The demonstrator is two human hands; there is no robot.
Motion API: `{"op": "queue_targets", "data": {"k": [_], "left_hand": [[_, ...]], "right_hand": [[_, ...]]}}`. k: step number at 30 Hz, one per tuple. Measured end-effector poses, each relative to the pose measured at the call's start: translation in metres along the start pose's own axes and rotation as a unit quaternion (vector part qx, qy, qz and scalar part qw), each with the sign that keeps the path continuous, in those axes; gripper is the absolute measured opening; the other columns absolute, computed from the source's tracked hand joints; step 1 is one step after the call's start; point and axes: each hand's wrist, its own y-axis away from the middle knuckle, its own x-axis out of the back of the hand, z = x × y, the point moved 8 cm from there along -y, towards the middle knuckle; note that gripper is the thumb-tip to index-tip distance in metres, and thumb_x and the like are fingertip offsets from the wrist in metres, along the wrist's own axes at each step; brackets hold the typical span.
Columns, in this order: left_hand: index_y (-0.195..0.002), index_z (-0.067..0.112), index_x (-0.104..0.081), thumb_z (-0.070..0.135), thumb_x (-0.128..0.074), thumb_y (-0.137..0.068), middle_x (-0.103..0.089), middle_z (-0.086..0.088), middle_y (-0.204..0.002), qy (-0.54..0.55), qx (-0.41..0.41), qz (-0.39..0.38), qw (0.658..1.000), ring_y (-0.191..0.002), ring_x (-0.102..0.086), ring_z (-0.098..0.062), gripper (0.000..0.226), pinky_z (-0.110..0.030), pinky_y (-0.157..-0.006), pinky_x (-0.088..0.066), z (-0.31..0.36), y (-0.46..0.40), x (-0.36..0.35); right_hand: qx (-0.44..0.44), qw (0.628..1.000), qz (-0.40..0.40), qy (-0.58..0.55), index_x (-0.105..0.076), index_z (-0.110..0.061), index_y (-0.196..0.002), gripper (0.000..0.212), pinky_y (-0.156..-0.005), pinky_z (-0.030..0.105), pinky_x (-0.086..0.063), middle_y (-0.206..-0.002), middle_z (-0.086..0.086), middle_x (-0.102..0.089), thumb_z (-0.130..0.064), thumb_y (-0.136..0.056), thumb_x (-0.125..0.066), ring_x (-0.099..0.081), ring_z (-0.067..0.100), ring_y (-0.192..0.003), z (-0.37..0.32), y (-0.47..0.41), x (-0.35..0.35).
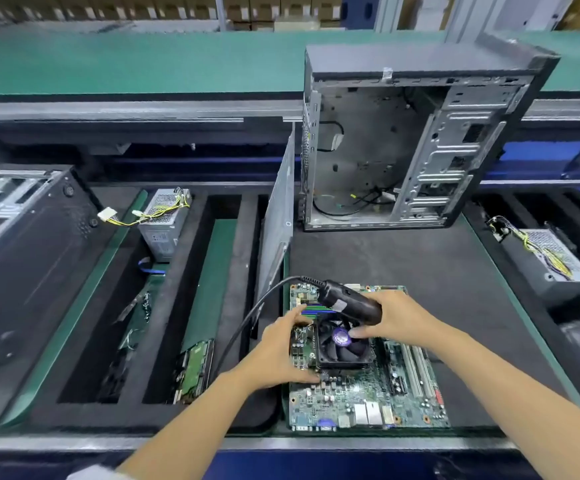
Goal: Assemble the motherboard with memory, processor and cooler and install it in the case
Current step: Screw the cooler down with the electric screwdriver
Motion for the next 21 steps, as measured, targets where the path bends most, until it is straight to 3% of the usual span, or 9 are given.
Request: {"op": "queue_targets", "data": {"k": [4,7,10,12,15,21], "left_hand": [[-0.14,0.043,-0.021,0.057,-0.079,-0.061,-0.028,0.025,-0.133,-0.007,-0.012,0.051,0.999,-0.129,-0.028,0.004,0.1,-0.02,-0.107,-0.025,-0.007,0.007,0.005],[-0.135,0.035,-0.031,0.041,-0.072,-0.072,-0.031,0.018,-0.128,0.023,0.012,0.053,0.998,-0.123,-0.034,0.006,0.076,-0.012,-0.098,-0.031,-0.019,0.014,0.004],[-0.126,0.024,-0.042,0.022,-0.06,-0.087,-0.054,0.004,-0.107,0.059,0.087,0.094,0.99,-0.093,-0.053,-0.01,0.042,-0.018,-0.08,-0.044,-0.033,0.014,0.015],[-0.114,0.019,-0.051,0.023,-0.05,-0.097,-0.067,0.002,-0.082,0.081,0.13,0.1,0.983,-0.065,-0.055,-0.01,0.017,-0.029,-0.071,-0.049,-0.036,0.01,0.019],[-0.101,0.014,-0.052,0.025,-0.05,-0.099,-0.068,0.001,-0.062,0.089,0.145,0.067,0.983,-0.037,-0.047,-0.01,0.011,-0.026,-0.052,-0.046,-0.033,0.003,0.013],[-0.082,0.013,-0.053,0.027,-0.06,-0.094,-0.064,0.0,-0.059,0.085,0.189,0.021,0.978,-0.038,-0.045,-0.009,0.02,-0.02,-0.044,-0.039,-0.037,-0.006,0.005]], "right_hand": [[-0.006,1.0,-0.025,0.012,-0.064,-0.027,-0.092,0.049,-0.064,0.029,-0.042,-0.077,-0.007,-0.064,-0.063,-0.061,-0.077,-0.058,0.012,-0.072,0.005,-0.003,-0.009],[-0.019,0.999,-0.033,-0.017,-0.062,-0.026,-0.081,0.046,-0.056,0.027,-0.032,-0.068,-0.008,-0.059,-0.062,-0.059,-0.078,-0.05,0.006,-0.059,0.007,-0.004,-0.011],[-0.031,0.997,-0.048,-0.048,-0.061,-0.029,-0.076,0.04,-0.053,0.024,-0.028,-0.061,-0.014,-0.054,-0.059,-0.058,-0.081,-0.045,-0.002,-0.051,0.009,-0.005,-0.014],[-0.043,0.996,-0.054,-0.064,-0.063,-0.029,-0.08,0.041,-0.054,0.023,-0.03,-0.064,-0.014,-0.056,-0.056,-0.058,-0.082,-0.047,-0.002,-0.052,0.012,-0.005,-0.015],[-0.05,0.995,-0.052,-0.065,-0.063,-0.026,-0.08,0.045,-0.055,0.026,-0.029,-0.064,-0.013,-0.055,-0.058,-0.055,-0.082,-0.047,0.003,-0.054,0.014,-0.006,-0.016],[-0.063,0.995,-0.05,-0.059,-0.063,-0.03,-0.079,0.046,-0.057,0.027,-0.031,-0.064,-0.012,-0.058,-0.061,-0.052,-0.082,-0.051,0.004,-0.057,0.015,-0.006,-0.016]]}}
